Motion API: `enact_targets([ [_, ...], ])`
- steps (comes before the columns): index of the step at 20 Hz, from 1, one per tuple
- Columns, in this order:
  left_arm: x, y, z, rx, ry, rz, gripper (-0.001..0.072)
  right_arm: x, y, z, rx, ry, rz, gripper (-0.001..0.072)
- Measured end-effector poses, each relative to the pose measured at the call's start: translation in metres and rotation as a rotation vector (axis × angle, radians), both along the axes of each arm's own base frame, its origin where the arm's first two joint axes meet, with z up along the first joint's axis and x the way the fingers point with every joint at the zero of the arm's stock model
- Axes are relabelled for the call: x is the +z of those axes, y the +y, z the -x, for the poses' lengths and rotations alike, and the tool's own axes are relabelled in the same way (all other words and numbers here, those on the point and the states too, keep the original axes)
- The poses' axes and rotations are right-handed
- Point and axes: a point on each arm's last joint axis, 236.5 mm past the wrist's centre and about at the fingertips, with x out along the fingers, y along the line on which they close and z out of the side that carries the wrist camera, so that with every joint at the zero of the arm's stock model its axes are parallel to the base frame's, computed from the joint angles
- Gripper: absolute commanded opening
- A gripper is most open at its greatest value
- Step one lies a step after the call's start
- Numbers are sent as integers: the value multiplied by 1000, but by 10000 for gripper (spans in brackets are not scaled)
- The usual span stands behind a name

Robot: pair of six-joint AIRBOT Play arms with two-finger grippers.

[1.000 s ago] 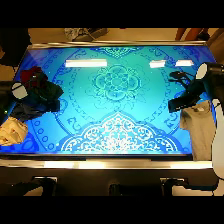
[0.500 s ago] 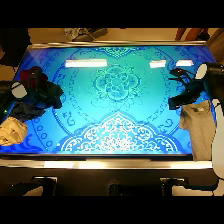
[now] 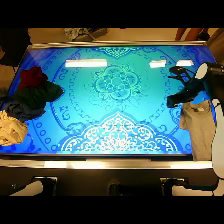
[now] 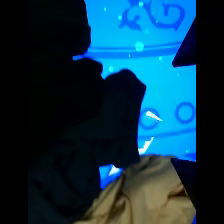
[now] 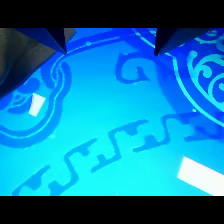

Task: Fold the shirts.

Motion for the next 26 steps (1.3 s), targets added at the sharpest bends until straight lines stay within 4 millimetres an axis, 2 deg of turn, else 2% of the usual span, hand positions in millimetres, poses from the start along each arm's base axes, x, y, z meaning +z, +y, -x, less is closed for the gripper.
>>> enact_targets([
  [1, -14, 16, 22, 63, 49, 34, 720, -1, 7, -1, 12, -2, -28, 690],
  [3, -44, 36, 59, 167, 117, 106, 720, 0, 21, -1, 37, -5, -83, 692],
  [4, -59, 41, 73, 207, 136, 144, 720, 0, 27, -1, 48, -2, -108, 694],
  [6, -88, 46, 89, 249, 142, 197, 720, 2, 39, 2, 70, 7, -154, 694],
  [10, -136, 52, 99, 258, 133, 231, 720, 5, 54, 10, 96, 36, -218, 694],
  [14, -163, 68, 90, 249, 89, 197, 720, 7, 63, 19, 96, 73, -262, 692],
  [15, -168, 71, 87, 245, 81, 191, 677, 7, 64, 21, 91, 80, -269, 692],
  [16, -173, 73, 84, 243, 71, 190, 453, 8, 66, 22, 86, 85, -278, 692],
  [17, -178, 74, 82, 237, 68, 192, 107, 9, 68, 23, 82, 91, -285, 691],
  [18, -183, 74, 81, 237, 69, 199, 36, 9, 69, 24, 75, 95, -291, 690],
  [20, -187, 72, 81, 232, 75, 212, 35, 10, 70, 24, 66, 101, -298, 687],
  [22, -180, 70, 80, 226, 63, 212, 35, 10, 71, 25, 58, 104, -304, 669],
  [24, -148, 67, 66, 252, -36, 200, 35, 10, 71, 25, 54, 106, -305, 669],
  [25, -123, 66, 56, 269, -116, 185, 34, 10, 71, 25, 51, 107, -303, 669],
  [26, -91, 63, 43, 275, -218, 152, 34, 10, 70, 25, 50, 107, -299, 669],
])
